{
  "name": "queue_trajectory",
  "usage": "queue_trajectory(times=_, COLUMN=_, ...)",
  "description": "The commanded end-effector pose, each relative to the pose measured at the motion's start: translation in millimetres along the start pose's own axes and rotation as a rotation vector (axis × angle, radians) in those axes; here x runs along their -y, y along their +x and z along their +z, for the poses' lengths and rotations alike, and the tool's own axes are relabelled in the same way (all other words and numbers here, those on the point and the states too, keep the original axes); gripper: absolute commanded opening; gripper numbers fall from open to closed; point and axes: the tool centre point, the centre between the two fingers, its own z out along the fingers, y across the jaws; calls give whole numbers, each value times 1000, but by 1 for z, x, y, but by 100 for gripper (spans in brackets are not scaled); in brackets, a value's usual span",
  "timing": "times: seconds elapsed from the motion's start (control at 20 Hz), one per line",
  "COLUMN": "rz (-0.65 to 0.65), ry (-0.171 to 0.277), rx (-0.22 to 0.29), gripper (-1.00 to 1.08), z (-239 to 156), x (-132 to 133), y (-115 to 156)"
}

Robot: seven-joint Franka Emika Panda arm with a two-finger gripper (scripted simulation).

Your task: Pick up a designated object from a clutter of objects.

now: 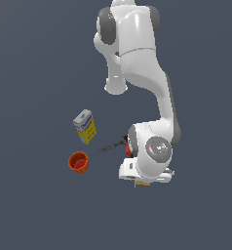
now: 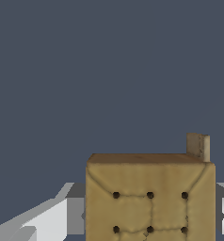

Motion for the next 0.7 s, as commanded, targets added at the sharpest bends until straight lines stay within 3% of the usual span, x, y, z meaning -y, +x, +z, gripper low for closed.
queue_trajectory(times=0.0, rz=0, ry=0, rx=-2, gripper=-100, z=-10, x=-3, y=-2)
queue_trajectory(times=0.65, rz=0, ry=0, rx=-2, gripper=-100, z=-107, x=-33, y=-31)
